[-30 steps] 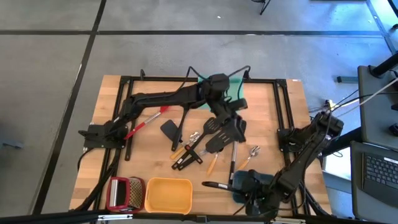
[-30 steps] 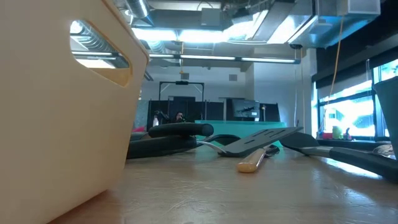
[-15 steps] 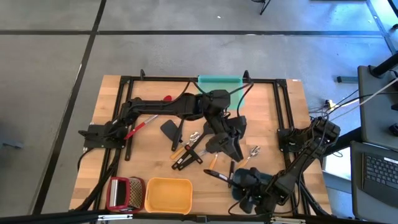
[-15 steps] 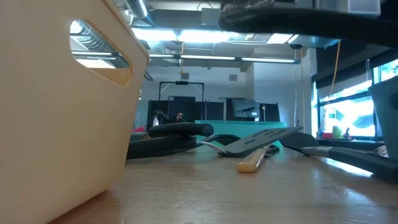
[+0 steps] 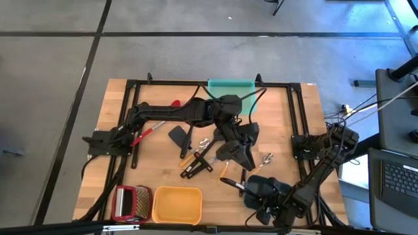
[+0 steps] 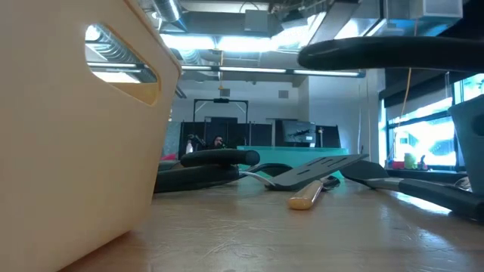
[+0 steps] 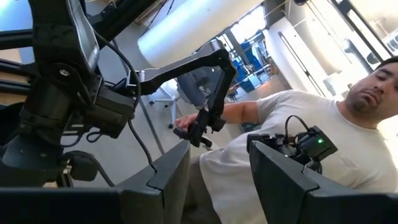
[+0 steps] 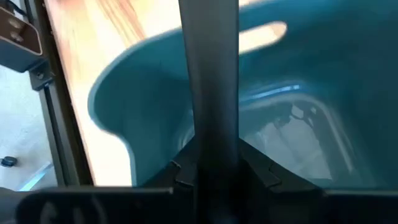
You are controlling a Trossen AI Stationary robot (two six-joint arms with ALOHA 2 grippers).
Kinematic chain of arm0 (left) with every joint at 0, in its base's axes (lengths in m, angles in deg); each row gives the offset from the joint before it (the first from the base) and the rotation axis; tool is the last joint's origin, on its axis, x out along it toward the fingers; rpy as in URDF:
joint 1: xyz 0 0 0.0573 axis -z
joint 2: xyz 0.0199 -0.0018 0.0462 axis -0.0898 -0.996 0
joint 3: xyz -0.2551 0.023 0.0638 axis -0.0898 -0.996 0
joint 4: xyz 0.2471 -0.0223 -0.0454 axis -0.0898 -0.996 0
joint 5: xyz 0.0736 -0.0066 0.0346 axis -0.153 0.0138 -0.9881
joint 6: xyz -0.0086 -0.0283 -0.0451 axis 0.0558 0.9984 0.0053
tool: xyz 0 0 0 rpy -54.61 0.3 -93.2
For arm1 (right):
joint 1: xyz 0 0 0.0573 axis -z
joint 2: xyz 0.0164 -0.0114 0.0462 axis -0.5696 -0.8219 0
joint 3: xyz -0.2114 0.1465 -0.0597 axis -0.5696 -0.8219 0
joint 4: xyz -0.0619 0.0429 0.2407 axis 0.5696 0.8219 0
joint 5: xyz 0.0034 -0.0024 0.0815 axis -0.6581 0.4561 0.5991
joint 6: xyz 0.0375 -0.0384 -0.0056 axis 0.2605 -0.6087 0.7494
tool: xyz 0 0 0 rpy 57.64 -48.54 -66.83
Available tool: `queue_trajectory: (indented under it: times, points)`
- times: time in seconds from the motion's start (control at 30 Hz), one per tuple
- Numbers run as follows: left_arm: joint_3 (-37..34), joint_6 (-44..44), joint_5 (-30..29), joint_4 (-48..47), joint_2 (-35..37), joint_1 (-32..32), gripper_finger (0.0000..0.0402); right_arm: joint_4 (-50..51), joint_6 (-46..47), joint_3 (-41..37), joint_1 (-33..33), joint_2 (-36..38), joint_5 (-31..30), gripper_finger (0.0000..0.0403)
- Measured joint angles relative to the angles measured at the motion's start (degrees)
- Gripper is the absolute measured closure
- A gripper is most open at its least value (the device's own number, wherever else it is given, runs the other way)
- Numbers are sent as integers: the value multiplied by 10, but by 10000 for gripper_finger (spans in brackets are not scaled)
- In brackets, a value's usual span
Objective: Pick & Place Kitchen Items
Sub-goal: Put the black serving spoon into the blue bin
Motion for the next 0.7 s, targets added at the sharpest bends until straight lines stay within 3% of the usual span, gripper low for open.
queue_trajectory:
  times: [0.5, 0.7]
  points:
    - [0, -8, 0, 0, 0, 0, 247, 37, 20, 0, -16, 0, 21, 335]
    - [0, -13, 0, 0, 0, 0, 247, 47, 35, 0, -15, 0, 58, 285]
